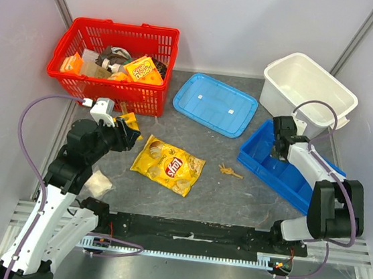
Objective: Organize the chemistry lab equipment
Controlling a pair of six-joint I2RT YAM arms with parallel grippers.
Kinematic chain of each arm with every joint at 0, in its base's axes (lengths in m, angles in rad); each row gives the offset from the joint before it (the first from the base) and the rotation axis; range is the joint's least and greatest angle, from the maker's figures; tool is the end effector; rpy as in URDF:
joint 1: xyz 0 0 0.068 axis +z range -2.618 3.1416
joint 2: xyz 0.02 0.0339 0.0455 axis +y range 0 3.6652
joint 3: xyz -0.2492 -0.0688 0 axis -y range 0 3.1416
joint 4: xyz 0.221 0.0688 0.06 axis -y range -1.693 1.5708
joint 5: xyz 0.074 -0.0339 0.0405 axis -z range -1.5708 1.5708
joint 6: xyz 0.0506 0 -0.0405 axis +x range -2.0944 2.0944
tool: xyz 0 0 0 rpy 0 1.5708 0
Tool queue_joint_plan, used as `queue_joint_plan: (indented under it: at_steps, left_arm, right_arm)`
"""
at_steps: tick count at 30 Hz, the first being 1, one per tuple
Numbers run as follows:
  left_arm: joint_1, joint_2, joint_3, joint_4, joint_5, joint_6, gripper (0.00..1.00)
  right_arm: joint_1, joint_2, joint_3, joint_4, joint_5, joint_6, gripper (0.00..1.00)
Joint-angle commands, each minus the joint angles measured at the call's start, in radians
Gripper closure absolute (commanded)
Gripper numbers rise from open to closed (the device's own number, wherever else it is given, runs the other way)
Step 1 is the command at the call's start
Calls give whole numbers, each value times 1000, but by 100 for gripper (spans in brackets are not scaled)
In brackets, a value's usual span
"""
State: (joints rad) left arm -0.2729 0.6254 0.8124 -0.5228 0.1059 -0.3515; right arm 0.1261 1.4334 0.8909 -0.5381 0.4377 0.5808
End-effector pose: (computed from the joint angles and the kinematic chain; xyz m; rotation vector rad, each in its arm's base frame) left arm 0.1347 -0.0432 0.3185 -0.0033 1.9393 -0.5204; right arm 0.2631 0.0117 0.1919 0.7045 2.4234 -0.3076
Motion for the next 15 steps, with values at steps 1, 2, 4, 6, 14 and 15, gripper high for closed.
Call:
queue_joint_plan:
  at_steps: [1, 2, 4, 6, 14, 15]
  left_arm:
    - [-5, -3, 4, 24, -12, -20, 46]
    - [-5, -1, 4, 24, -15, -20, 46]
    - [-5, 2, 4, 23, -14, -20, 46]
    - [-5, 2, 5, 23, -17, -20, 46]
    - [-6, 4, 7, 20, -21, -18, 46]
    - [-5, 4, 7, 20, -21, -17, 46]
  right_arm:
    - [-11, 30, -29, 85, 1, 34, 84]
    - [-11, 36, -36, 93, 4, 36, 84]
    - [-16, 51, -44, 102, 12, 40, 84]
    - [-17, 59, -52, 115, 16, 45, 83]
    - [-26, 76, -35, 109, 19, 39, 75]
    - [-26, 67, -26, 96, 19, 33, 74]
